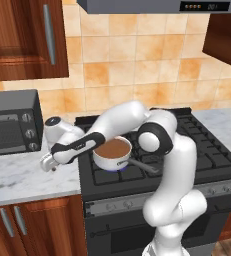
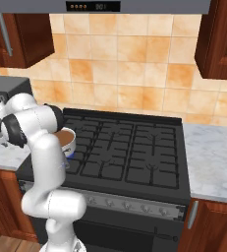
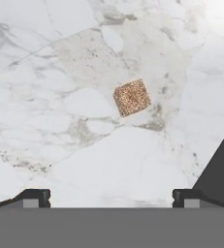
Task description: Pick up the sugar cube(s) and place them in the saucepan with hot chocolate.
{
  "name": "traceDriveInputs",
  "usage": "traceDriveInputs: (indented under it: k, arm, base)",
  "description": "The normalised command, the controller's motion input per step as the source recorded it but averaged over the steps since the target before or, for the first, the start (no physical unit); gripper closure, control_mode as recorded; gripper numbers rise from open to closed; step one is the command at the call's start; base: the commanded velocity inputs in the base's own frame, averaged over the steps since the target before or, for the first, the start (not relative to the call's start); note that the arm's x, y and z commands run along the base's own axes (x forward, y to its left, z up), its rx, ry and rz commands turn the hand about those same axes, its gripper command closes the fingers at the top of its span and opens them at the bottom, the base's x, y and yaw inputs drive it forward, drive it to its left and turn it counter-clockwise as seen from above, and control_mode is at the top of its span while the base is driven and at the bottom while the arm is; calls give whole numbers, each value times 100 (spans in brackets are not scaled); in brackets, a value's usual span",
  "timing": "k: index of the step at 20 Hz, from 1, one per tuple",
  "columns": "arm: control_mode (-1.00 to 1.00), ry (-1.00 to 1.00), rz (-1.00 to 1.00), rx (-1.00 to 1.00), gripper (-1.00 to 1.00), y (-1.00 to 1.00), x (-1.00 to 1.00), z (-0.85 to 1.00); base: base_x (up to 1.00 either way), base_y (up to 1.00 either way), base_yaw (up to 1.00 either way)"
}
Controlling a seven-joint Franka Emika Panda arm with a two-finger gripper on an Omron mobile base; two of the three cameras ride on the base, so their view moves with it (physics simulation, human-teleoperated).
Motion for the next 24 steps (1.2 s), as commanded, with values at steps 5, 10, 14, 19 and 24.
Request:
traceDriveInputs:
  k: [5, 10, 14, 19, 24]
  arm:
    - [-100, 0, 0, 0, -100, 8, 21, -23]
    - [-100, 0, 0, 0, -100, 3, 21, -16]
    - [-100, 0, 0, 0, -100, 0, 23, -10]
    - [-100, 0, 0, 0, -100, 5, 25, -8]
    - [-100, 0, 0, 0, -100, 17, 25, -7]
  base:
    - [0, 0, 0]
    - [0, 0, 0]
    - [0, 0, 0]
    - [0, 0, 0]
    - [0, 0, 0]
